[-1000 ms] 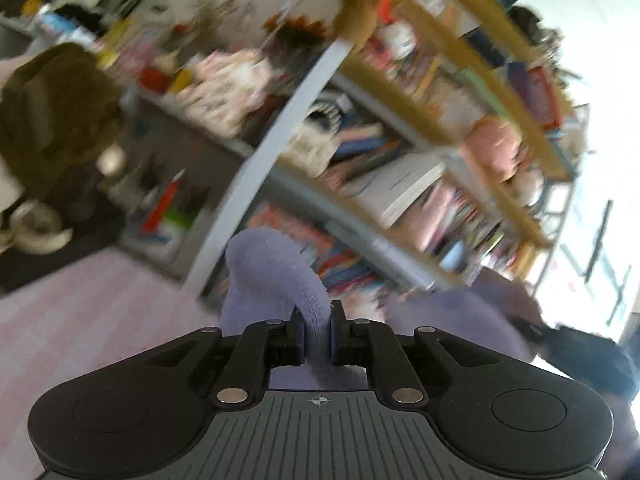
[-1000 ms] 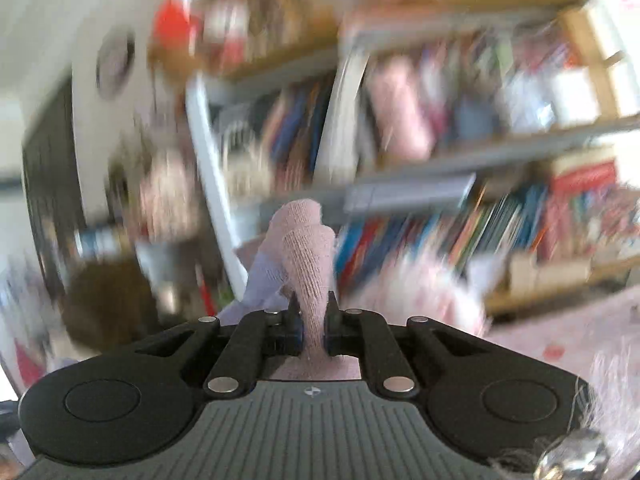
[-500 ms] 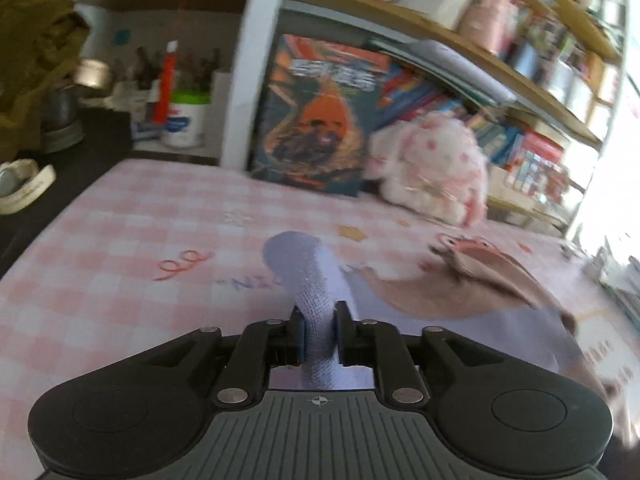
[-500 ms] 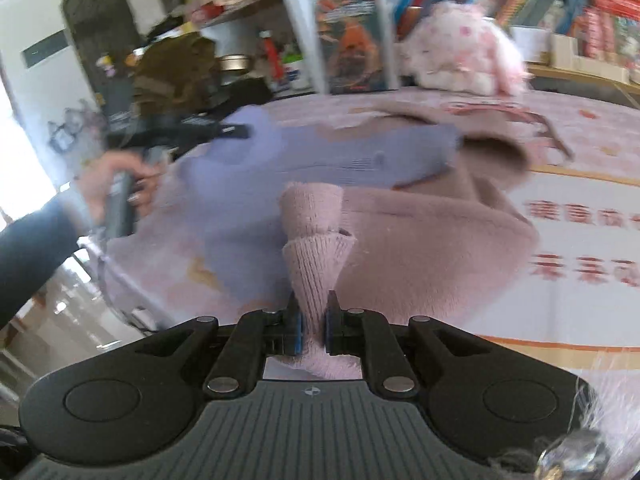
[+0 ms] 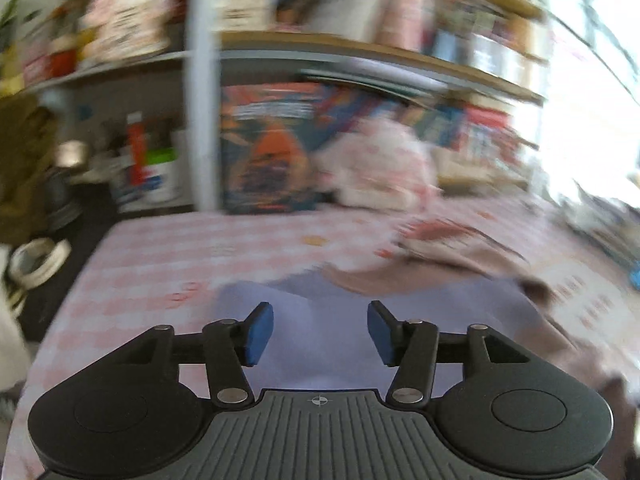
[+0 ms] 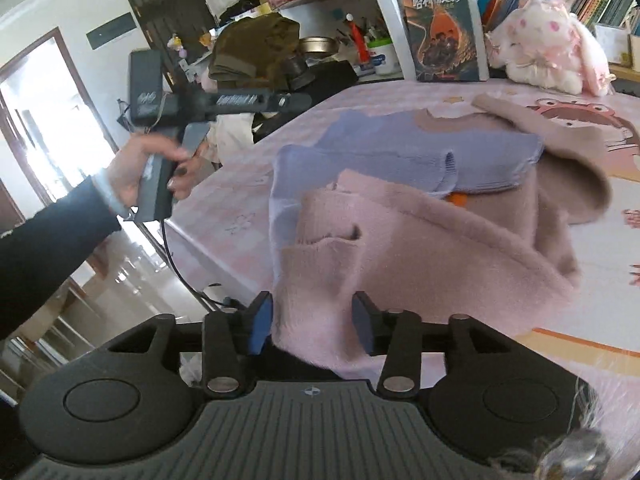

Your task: Fold clothes

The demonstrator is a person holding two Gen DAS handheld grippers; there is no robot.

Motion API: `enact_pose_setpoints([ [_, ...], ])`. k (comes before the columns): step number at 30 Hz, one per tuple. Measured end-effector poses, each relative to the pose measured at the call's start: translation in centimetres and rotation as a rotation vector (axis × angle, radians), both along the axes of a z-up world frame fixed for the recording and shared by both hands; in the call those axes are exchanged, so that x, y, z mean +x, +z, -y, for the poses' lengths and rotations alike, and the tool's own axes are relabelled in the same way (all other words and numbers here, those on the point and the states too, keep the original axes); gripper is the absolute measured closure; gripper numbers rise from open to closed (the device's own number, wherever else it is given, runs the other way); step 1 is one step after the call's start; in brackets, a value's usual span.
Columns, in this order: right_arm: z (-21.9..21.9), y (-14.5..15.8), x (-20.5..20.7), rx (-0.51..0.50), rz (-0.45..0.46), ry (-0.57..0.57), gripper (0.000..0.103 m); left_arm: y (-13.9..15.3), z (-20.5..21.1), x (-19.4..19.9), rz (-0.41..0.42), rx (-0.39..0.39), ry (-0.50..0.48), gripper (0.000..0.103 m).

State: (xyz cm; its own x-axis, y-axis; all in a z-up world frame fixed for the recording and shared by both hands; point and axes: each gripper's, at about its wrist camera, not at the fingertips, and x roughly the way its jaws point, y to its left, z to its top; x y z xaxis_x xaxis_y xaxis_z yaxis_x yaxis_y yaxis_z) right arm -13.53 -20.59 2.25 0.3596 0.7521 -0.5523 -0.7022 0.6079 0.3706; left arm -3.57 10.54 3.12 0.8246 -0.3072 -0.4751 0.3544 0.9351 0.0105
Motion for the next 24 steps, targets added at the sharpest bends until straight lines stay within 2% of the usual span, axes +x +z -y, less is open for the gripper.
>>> enact_pose_setpoints([
  [6, 5.6, 2.7, -0.7, 0.024, 0.050, -0.088, 0.054, -1.8, 6.5, -1.0, -0.030, 0.137, -0.224, 0.048],
  [9, 7.4, 3.4, 0.2, 0.040, 0.075, -0.188, 0.053, -2.7, 9.6, -0.3, -0.010, 0.231, -0.269, 0.048],
  [13, 6.6, 2.7, 2.3, 0.013, 0.078, -0.214, 0.053, -3.8, 12.0, 1.5, -0.039, 0.309, -0.308, 0.039],
  [17, 3.4, 1.3, 3.9, -0.108, 0.127, -0.159, 0.053, -4.8, 12.7, 3.2, -0.092, 0.325, -0.328, 0.040],
  [18, 2.8, 0.9, 4.1, -0.137, 0.138, -0.150, 0.053, -4.9, 12.5, 3.3, -0.113, 0.302, -0.335, 0.050],
  [19, 2.3, 0.4, 4.3, -0.170, 0.144, -0.136, 0.053, -4.8, 12.3, 3.4, -0.137, 0.270, -0.343, 0.080],
  [20, 1.7, 0.0, 4.6, -0.204, 0.151, -0.122, 0.058, -4.7, 11.9, 3.3, -0.149, 0.244, -0.340, 0.089],
  [21, 1.3, -0.4, 4.7, -0.238, 0.161, -0.109, 0.070, -4.3, 11.6, 2.9, -0.148, 0.240, -0.327, 0.100],
  [22, 1.1, -0.7, 4.6, -0.272, 0.178, -0.096, 0.077, -3.8, 11.1, 2.3, -0.138, 0.238, -0.322, 0.100],
  [23, 1.2, -0.9, 4.4, -0.293, 0.189, -0.086, 0.089, -3.0, 10.1, 1.3, -0.119, 0.218, -0.322, 0.100],
  [24, 1.9, -0.6, 4.1, -0.284, 0.188, -0.084, 0.096, -2.1, 8.9, 0.1, -0.099, 0.185, -0.317, 0.101],
])
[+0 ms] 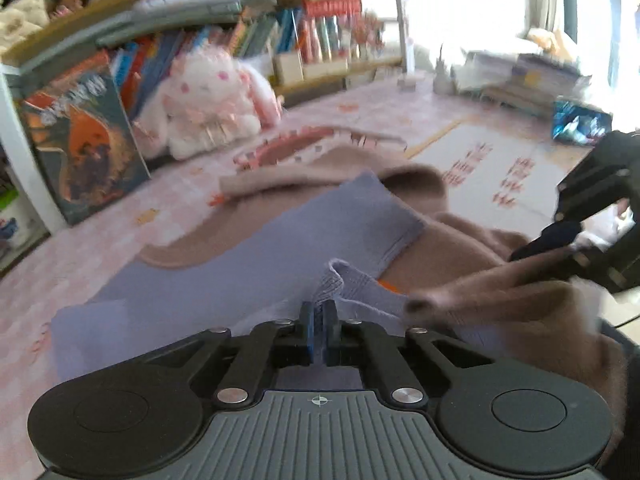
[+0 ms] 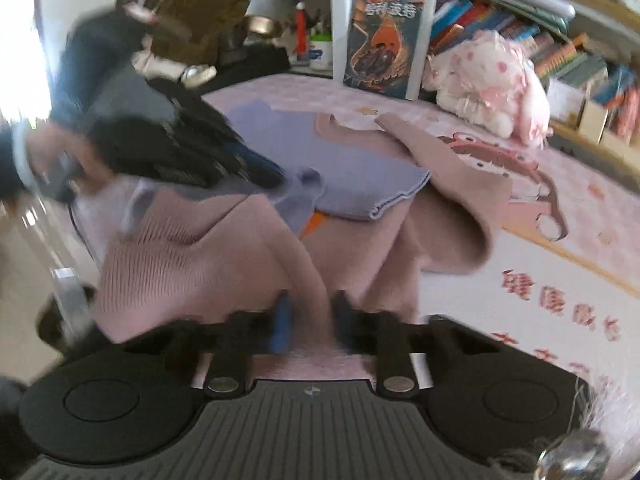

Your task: Fold clothes

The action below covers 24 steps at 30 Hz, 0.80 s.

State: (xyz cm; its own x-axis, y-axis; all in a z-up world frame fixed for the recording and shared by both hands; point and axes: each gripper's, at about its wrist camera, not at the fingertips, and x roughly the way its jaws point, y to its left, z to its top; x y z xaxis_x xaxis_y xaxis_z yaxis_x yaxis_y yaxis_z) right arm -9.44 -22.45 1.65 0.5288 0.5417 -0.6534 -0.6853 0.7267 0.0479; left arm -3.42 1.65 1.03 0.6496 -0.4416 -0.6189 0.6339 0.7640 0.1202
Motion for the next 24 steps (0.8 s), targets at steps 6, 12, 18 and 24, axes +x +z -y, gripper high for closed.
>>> enact_pose_setpoints([
  [6, 5.3, 2.0, -3.3, 0.067, -0.029, 0.053, 0.097, 6.3, -8.8, -9.0, 0.039, -0.226, 0.006, 0.101],
  [12, 7.9, 3.2, -4.9, 0.079, -0.085, 0.061, 0.084, 8.6, -13.4, -15.5, 0.047, -0.218, 0.051, 0.096],
  [18, 8.2, 4.4, -1.6, 0.097, -0.022, -0.051, 0.070, 9.3, -14.8, -15.8, 0.105, -0.058, 0.270, 0.084],
  [24, 4.3, 3.1, 5.2, -0.004, 0.066, -0.192, 0.061, 7.3, -9.2, -10.2, 0.106, -0.066, 0.174, 0.071],
])
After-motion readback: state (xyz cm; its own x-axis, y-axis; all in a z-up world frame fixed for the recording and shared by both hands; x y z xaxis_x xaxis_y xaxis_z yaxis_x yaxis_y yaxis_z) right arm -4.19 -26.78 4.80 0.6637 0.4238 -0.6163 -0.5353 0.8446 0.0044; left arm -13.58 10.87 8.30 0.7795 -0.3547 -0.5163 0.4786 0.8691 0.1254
